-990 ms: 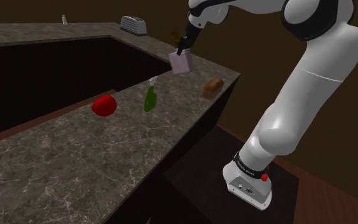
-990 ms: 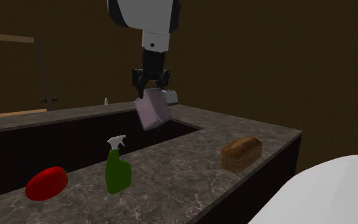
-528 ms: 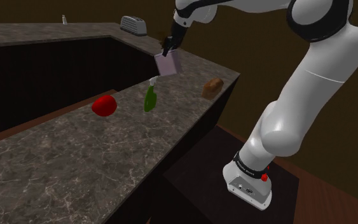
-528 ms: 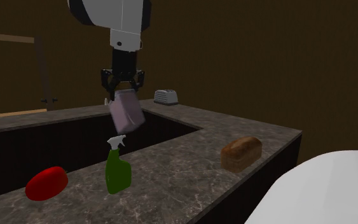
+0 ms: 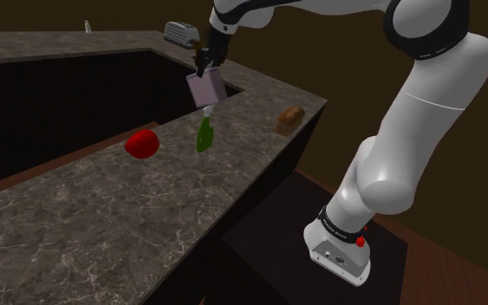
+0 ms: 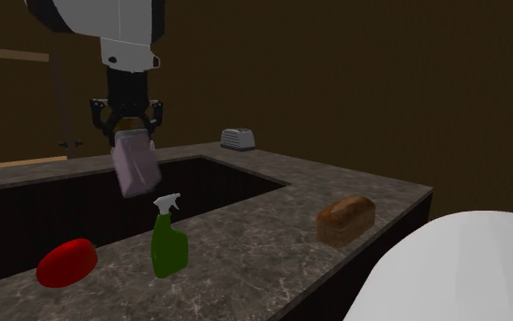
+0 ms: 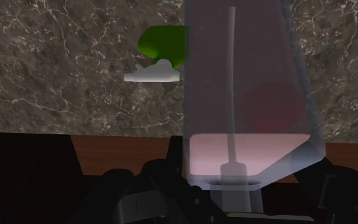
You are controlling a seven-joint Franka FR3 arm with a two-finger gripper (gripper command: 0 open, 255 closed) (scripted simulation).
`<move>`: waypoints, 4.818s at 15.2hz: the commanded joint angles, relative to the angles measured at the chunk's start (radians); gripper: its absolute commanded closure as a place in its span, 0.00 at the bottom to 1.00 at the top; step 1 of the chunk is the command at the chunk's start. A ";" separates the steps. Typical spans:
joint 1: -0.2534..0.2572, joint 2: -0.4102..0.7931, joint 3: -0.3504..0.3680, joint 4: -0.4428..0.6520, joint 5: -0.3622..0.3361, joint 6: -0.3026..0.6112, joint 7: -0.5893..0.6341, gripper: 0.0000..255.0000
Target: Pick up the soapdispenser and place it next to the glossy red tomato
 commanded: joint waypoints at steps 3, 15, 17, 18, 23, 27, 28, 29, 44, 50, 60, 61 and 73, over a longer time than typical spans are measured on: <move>0.045 0.039 0.037 0.055 -0.017 -0.012 0.095 1.00; 0.098 0.132 0.078 0.082 -0.026 0.055 0.193 1.00; 0.097 0.139 0.079 0.064 -0.023 0.079 0.191 1.00; 0.097 0.143 0.079 0.056 -0.022 0.092 0.190 1.00; 0.096 0.166 0.081 0.017 -0.013 0.152 0.185 1.00; 0.094 0.188 0.084 -0.009 -0.005 0.200 0.179 1.00; 0.093 0.194 0.085 -0.016 -0.003 0.212 0.178 1.00; 0.093 0.200 0.085 -0.021 -0.001 0.224 0.176 1.00; 0.079 0.310 0.105 -0.082 0.041 0.393 0.147 1.00; 0.070 0.364 0.117 -0.093 0.060 0.456 0.133 1.00; 0.050 0.463 0.144 -0.093 0.091 0.556 0.110 1.00; 0.048 0.474 0.147 -0.091 0.094 0.565 0.108 1.00; 0.043 0.504 0.156 -0.088 0.101 0.592 0.104 0.00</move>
